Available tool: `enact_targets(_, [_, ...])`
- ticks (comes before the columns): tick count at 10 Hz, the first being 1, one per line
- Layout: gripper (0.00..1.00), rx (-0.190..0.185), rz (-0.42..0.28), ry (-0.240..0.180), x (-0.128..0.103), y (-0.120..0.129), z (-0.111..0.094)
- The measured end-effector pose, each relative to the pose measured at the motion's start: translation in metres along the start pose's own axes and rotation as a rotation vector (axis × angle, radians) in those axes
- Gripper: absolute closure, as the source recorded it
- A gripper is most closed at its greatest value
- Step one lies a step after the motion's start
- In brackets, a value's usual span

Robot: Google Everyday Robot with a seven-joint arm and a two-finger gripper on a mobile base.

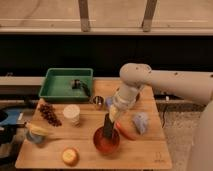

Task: Wipe red bowl with eraser

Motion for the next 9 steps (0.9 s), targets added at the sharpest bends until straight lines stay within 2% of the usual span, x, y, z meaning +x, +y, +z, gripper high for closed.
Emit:
enact_targets(4, [1.00, -0.032, 0.033, 0.043, 0.016, 0.000, 0.025])
enact_targets(9, [1.00, -0.055, 0.106, 0.062, 0.038, -0.016, 0.038])
